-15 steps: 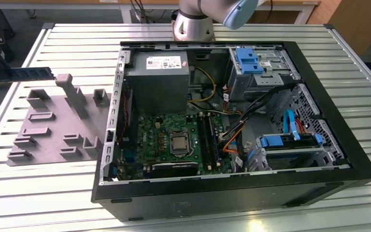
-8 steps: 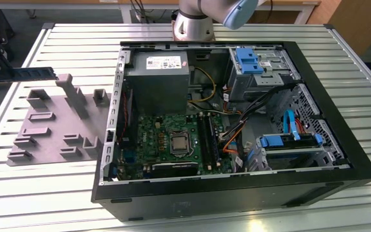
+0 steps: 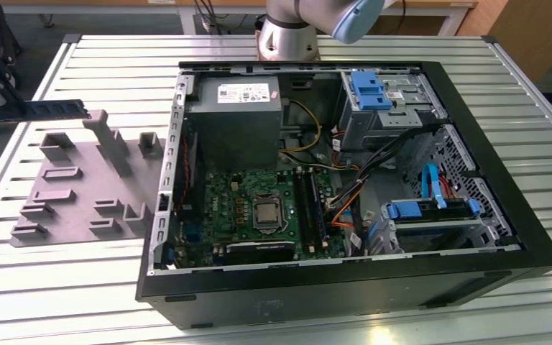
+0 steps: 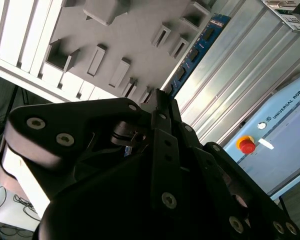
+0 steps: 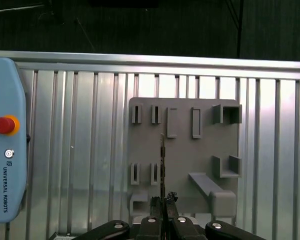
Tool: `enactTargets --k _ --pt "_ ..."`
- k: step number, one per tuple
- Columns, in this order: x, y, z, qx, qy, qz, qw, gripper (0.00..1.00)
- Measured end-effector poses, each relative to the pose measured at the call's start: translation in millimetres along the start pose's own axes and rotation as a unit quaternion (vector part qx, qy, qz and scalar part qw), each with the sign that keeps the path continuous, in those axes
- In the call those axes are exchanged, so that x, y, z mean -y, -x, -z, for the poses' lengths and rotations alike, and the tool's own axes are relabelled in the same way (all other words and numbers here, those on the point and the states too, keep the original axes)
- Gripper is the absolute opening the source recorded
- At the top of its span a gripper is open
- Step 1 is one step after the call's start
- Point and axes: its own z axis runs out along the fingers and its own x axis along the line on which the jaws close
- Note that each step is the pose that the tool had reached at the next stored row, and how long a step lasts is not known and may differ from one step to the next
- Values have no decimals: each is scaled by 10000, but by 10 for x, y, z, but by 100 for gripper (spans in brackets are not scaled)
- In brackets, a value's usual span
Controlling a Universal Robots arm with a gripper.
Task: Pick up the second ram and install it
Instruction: 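Pick up the second ram and move it above second insertion slot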
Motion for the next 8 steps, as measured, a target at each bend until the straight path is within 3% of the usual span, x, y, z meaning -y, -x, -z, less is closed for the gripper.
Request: enactTargets --k 8 --pt "40 -1 1 0 0 0 10000 14"
